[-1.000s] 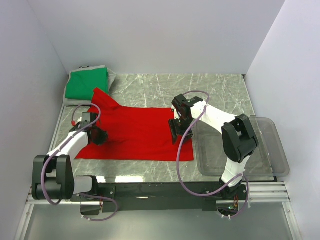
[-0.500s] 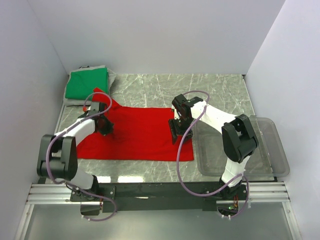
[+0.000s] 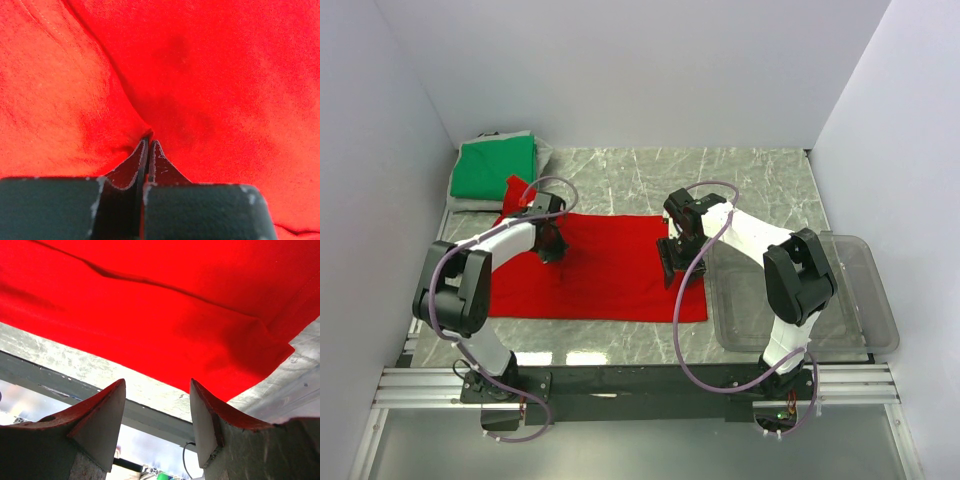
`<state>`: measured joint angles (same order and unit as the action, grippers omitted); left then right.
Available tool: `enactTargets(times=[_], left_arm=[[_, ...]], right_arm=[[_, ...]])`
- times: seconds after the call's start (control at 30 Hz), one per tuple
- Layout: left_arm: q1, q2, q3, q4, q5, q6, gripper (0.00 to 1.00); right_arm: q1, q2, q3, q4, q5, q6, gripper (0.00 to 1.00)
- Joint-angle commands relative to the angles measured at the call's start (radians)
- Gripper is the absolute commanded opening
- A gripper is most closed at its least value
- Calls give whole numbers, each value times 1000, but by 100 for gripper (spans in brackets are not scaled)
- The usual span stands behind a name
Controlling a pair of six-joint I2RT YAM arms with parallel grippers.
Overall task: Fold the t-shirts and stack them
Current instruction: Fold the tshirt
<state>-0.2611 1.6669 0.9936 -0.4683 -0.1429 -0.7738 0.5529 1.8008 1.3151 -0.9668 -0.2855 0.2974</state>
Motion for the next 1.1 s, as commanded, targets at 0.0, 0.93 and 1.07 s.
enactTargets(times=[0.0,0.93,1.07], left_arm=[[-23,11,63,-36,-53,19,0],[199,-199,-19,5,133,-59,79],[261,-185,-82,77,164,-71,79]], right_arm=[[4,-20,18,-21,-6,-12,61],[16,167,286,42,-43,-38,61],[21,204,254,126,-50,-18,61]])
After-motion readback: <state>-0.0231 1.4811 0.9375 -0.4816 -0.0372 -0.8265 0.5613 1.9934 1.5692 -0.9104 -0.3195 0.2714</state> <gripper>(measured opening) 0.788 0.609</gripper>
